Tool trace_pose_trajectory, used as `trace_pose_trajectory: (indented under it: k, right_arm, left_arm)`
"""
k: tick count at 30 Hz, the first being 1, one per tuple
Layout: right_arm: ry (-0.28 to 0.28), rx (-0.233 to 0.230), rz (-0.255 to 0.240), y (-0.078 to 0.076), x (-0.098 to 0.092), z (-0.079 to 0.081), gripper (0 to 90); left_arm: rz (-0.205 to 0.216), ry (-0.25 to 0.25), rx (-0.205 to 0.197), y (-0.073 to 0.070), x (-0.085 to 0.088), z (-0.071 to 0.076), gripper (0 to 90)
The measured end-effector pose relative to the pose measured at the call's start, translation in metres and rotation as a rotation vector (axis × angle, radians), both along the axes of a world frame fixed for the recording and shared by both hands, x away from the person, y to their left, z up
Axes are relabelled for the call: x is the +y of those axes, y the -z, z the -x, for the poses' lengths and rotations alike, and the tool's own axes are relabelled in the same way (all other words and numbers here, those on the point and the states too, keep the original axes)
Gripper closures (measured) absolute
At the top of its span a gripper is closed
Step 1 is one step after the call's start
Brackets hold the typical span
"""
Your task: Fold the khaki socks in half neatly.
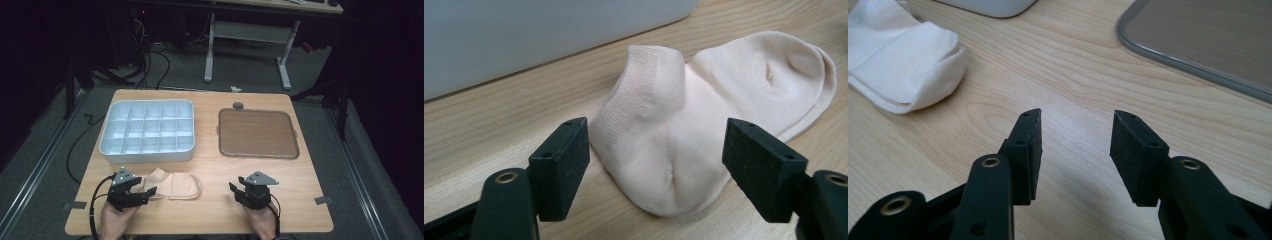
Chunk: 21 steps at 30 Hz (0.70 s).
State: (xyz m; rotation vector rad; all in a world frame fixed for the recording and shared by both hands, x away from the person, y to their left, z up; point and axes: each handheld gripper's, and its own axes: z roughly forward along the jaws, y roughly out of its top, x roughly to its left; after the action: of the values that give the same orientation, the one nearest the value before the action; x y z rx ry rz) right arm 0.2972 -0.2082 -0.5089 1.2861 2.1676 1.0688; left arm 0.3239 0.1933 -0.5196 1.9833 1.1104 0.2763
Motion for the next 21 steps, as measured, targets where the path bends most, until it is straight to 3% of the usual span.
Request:
trace_pose_trajectory:
  k: [21]
  right_arm:
    - [-0.131, 0.014, -0.030, 0.001, 0.046, 0.004, 55.4]
  left_arm:
    - [0.007, -0.004, 0.012, 0.004, -0.014, -0.004, 28.3]
